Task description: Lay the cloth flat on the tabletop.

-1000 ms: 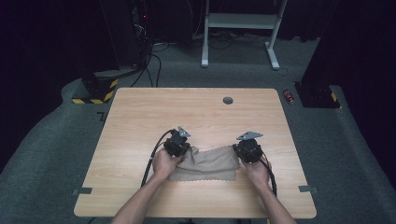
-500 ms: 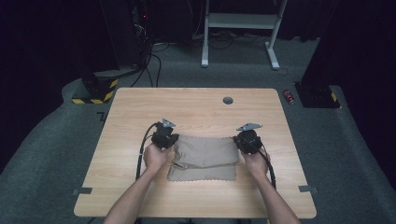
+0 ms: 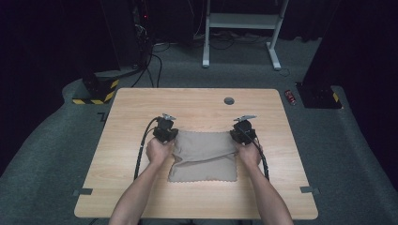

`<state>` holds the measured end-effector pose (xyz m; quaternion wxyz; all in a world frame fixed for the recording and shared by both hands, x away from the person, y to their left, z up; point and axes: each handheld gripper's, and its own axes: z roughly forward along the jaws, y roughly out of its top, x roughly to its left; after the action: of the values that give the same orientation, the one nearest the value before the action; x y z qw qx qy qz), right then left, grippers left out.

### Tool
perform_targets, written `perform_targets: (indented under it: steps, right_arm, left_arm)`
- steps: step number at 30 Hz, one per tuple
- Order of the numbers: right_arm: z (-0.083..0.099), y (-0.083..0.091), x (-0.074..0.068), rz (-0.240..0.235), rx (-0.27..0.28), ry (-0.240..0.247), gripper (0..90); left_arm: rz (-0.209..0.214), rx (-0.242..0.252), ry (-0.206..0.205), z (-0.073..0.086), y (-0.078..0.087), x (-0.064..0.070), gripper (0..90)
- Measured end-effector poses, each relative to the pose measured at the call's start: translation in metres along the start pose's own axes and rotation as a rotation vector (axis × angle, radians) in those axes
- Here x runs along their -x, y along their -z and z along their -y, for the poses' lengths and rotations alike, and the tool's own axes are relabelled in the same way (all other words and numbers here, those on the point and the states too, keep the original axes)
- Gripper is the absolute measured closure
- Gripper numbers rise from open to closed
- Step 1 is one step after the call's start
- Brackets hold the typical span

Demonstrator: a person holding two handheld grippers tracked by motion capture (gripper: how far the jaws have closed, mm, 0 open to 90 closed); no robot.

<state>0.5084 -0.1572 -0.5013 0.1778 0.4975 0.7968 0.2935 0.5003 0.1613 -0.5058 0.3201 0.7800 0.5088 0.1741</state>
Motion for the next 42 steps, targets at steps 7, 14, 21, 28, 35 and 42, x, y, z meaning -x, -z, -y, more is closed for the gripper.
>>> perform_targets:
  steps: [7,14,21,28,35,42]
  right_arm:
    - [0.019,0.031,0.008,-0.035,0.070,-0.013,69.4]
    - [0.062,0.075,-0.016,-0.122,0.140,0.099,77.1]
    - [0.105,0.090,-0.044,-0.200,0.095,0.162,79.7]
    - [0.122,0.094,-0.054,-0.207,0.070,0.176,77.2]
    - [0.131,0.093,-0.057,-0.186,0.049,0.192,74.1]
    - [0.134,0.095,-0.058,-0.158,0.051,0.239,87.6]
  left_arm:
    - [0.058,0.064,0.018,0.011,0.031,0.002,62.3]
    - [0.129,0.057,-0.111,0.055,0.076,0.034,59.3]
    - [0.155,0.033,-0.157,0.098,0.095,0.061,63.6]
    - [0.156,0.008,-0.178,0.114,0.097,0.073,63.8]
    - [0.141,-0.014,-0.186,0.115,0.092,0.072,71.6]
    - [0.122,-0.035,-0.229,0.115,0.094,0.074,89.4]
